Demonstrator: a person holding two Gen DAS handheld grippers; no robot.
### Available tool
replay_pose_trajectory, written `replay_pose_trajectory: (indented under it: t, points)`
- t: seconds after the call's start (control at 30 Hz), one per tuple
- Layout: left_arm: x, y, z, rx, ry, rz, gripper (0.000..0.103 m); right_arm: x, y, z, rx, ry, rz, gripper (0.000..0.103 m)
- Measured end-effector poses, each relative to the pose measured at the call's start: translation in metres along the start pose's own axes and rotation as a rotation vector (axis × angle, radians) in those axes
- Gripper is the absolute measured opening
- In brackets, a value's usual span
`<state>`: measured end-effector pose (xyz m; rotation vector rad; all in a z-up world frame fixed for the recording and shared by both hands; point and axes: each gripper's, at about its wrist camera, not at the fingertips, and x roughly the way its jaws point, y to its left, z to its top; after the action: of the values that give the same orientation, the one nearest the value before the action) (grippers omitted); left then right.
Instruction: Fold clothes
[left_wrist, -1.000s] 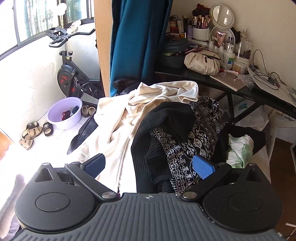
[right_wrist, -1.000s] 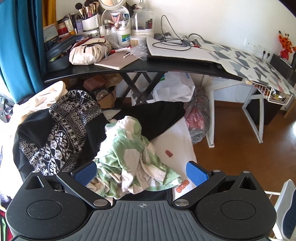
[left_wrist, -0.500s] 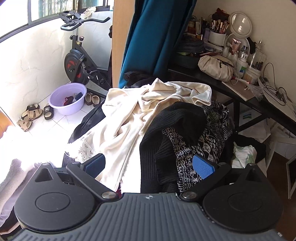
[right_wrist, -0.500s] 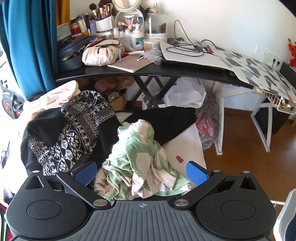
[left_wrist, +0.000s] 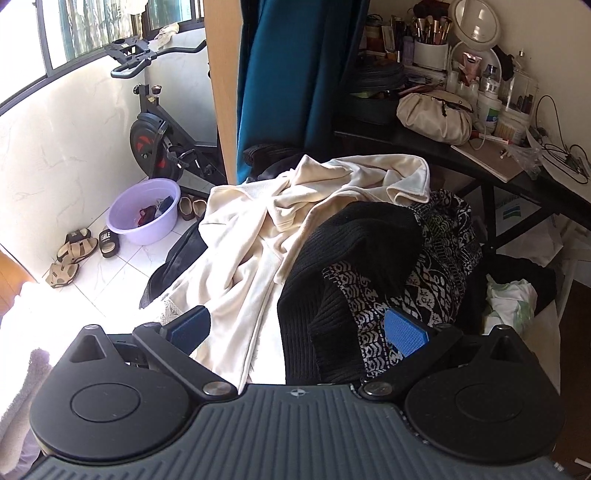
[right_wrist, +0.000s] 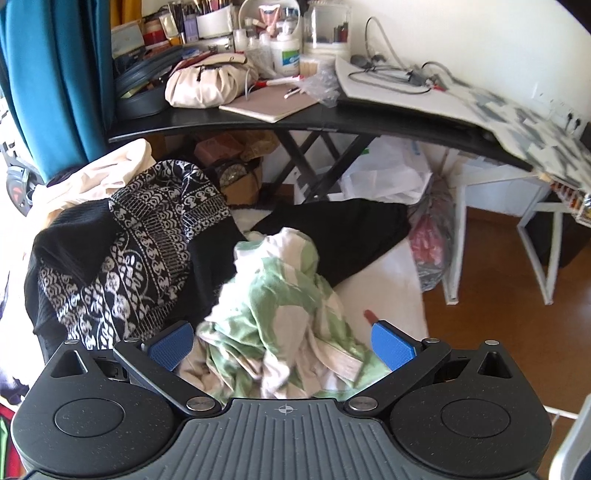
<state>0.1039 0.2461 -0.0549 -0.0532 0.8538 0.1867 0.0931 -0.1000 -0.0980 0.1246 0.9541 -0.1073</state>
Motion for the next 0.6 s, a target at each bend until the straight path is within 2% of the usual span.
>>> replay_pose_trajectory:
  t: [0.23, 0.37, 0.6]
  points:
    - [0.031, -0.029, 0.038, 0.036, 0.012, 0.058, 0.102, 0.046, 0.003, 0.039, -0.027, 0.017, 0.053, 0.102]
    - [0.045, -0.041, 0.045, 0.058, 0.026, 0.082, 0.102, 0.067, -0.002, 0.060, -0.034, 0.033, 0.075, 0.102]
    - [0.058, -0.025, 0.046, 0.028, 0.059, 0.112, 0.102, 0.089, 0.011, 0.077, -0.087, 0.040, 0.098, 0.102]
